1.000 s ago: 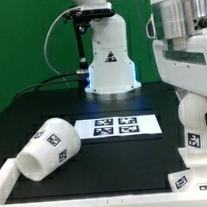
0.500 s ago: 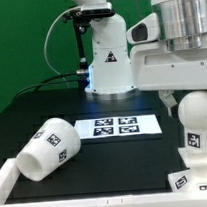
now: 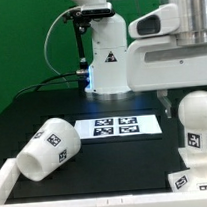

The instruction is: Assemble lamp

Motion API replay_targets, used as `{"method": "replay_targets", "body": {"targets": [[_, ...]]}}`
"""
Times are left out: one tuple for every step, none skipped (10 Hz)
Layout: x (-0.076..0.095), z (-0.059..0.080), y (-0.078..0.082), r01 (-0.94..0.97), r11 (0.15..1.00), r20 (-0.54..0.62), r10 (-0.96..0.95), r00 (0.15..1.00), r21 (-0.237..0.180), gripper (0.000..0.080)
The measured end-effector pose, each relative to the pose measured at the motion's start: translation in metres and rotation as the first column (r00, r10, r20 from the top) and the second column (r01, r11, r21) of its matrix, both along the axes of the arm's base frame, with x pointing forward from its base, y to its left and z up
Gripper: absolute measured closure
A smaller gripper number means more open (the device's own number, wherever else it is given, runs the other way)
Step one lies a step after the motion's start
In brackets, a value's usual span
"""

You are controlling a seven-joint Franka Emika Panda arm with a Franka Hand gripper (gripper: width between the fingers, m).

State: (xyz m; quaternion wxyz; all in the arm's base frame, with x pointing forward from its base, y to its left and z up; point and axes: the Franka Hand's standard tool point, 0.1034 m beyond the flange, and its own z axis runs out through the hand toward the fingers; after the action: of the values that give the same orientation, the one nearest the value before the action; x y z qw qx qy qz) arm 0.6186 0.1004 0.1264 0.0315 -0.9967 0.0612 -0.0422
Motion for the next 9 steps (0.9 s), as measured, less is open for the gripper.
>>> {"method": "replay_targets", "body": {"targets": [[0.0015,0.0023,-0.0004,-0.089,0.996,0.034,0.090,0.995,-0.015,0.0100],[0.0008,0.0012,-0.0008,-0.080,0.997,0.032,0.080,0.996,-0.014,0.0100],[0.0010,0.0012,-0.0007,-0.054,0.998,0.031,0.054,0.998,-0.011,0.0228],[0.0012,0.0012,-0.0008,-0.045,0.999,0.031,0.045,0.998,-0.010,0.0228],[0.0012,0.0013,-0.0007,0.027,1.000,0.028,-0.028,0.999,0.001,0.0233],[0.0013,0.0012,-0.0010,0.096,0.995,0.023,-0.096,0.995,0.008,0.0233],[0.0014,0.0014,-0.0008,0.162,0.987,0.019,-0.163,0.987,0.015,0.0233],[0.0016,0.0022,0.0003,0.308,0.951,0.009,-0.308,0.951,0.030,0.0233],[0.0014,0.0027,0.0014,0.430,0.902,-0.003,-0.430,0.903,0.040,0.0233]]}}
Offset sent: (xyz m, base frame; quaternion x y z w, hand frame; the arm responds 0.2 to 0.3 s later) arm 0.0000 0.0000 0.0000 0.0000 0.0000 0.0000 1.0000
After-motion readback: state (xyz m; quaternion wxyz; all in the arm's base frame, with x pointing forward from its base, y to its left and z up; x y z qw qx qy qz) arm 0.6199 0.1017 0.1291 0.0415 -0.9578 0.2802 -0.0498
